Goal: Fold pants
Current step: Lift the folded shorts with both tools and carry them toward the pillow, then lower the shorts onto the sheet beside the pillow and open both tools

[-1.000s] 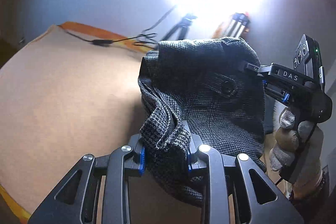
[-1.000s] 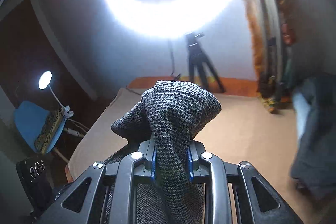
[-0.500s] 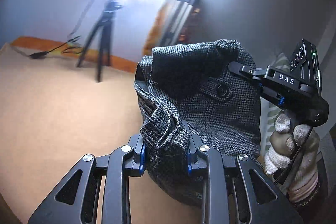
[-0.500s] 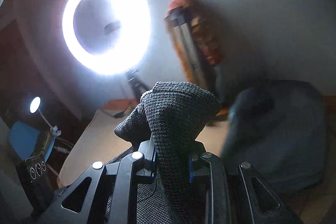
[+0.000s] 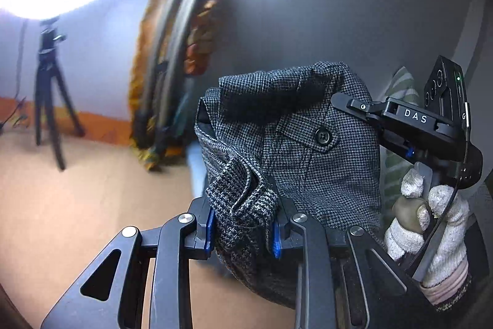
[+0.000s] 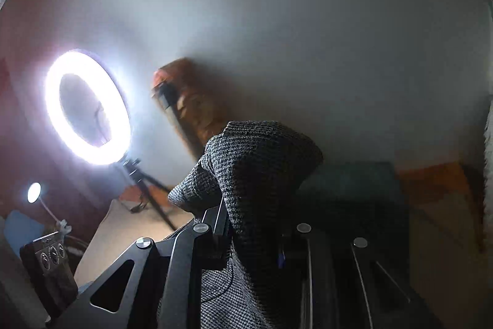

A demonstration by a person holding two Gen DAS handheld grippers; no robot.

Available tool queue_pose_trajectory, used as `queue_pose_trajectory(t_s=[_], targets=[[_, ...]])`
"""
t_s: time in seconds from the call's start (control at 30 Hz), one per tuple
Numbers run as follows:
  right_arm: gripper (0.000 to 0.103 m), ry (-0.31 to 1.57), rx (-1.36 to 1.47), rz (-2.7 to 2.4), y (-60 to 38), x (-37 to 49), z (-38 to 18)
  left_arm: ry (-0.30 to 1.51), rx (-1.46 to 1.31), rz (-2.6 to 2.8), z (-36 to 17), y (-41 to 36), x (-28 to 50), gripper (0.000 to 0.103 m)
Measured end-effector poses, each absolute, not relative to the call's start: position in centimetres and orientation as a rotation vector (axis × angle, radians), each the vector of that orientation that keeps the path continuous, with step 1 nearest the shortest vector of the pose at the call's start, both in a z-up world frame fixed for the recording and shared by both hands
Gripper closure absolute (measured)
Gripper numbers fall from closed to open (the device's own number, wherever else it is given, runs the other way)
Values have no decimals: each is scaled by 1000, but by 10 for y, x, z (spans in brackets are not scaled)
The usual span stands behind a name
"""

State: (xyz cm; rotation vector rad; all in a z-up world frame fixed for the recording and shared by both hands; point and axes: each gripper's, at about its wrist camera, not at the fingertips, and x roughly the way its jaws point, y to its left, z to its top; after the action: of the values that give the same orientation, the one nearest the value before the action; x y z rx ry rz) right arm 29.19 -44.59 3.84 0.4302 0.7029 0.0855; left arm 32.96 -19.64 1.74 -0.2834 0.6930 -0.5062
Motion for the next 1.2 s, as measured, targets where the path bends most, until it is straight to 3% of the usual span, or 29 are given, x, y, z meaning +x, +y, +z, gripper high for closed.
queue_pose_trajectory(t_s=[0.53, 0.6, 0.7, 0.83, 1.2], targets=[[82, 793, 442, 44, -528, 351, -32, 734, -198, -481, -35, -254, 375, 78], [80, 819, 450, 18, -536, 353, -44, 751, -197, -476, -37, -253, 376, 78], [67, 853, 421, -32, -537, 363, -51, 774, -174, -450, -37, -250, 374, 74], [47, 863, 313, -148, -534, 362, -44, 796, -136, -385, -36, -243, 366, 60], [44, 842, 272, -205, -527, 328, -23, 797, -85, -336, -25, -224, 343, 57]])
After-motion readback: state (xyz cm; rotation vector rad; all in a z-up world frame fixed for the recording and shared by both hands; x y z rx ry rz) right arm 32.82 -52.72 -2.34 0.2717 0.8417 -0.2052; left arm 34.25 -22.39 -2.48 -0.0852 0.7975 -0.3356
